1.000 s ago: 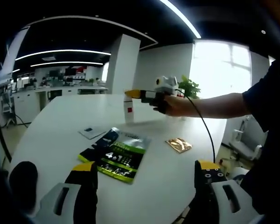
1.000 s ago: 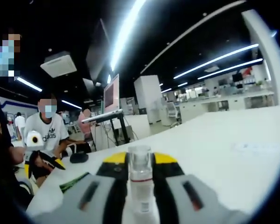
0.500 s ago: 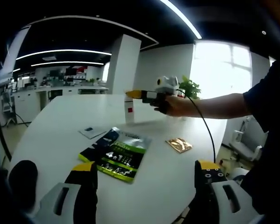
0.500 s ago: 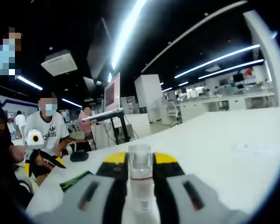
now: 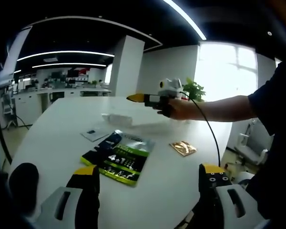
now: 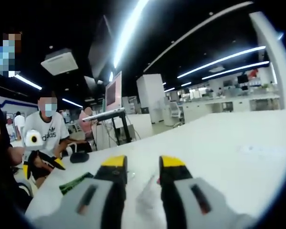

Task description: Arrange the skincare products in the storage area until every visible bottle or jar stands upright without overlapping.

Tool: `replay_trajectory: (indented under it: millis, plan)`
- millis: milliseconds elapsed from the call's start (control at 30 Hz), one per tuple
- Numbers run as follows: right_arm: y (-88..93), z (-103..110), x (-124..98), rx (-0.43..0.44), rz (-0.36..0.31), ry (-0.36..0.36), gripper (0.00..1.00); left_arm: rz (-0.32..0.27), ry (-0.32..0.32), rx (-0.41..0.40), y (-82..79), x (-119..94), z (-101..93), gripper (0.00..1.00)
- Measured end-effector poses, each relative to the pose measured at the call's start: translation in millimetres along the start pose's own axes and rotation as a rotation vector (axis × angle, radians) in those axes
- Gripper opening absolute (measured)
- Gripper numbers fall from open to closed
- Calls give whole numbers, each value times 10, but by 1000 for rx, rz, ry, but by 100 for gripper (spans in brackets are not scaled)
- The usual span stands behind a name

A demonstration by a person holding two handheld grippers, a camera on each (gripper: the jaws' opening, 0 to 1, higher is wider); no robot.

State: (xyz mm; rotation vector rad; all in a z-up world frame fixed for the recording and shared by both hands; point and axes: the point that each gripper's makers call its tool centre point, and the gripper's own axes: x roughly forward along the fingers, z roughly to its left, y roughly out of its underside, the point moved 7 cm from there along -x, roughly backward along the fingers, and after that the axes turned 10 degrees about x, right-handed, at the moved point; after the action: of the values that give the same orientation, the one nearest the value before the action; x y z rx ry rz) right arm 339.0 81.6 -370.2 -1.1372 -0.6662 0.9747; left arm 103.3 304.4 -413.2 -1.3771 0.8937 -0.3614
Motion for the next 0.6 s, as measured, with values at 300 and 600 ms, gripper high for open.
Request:
replay_trajectory:
  millis: [300,600]
  plan:
    - [-24,-10,8,-15,10,13,25,-3,0,-3,10,0,2,87]
    - [-23,-155,10,-50,115,97,26,-7,-2,-7,19,-14,9,87]
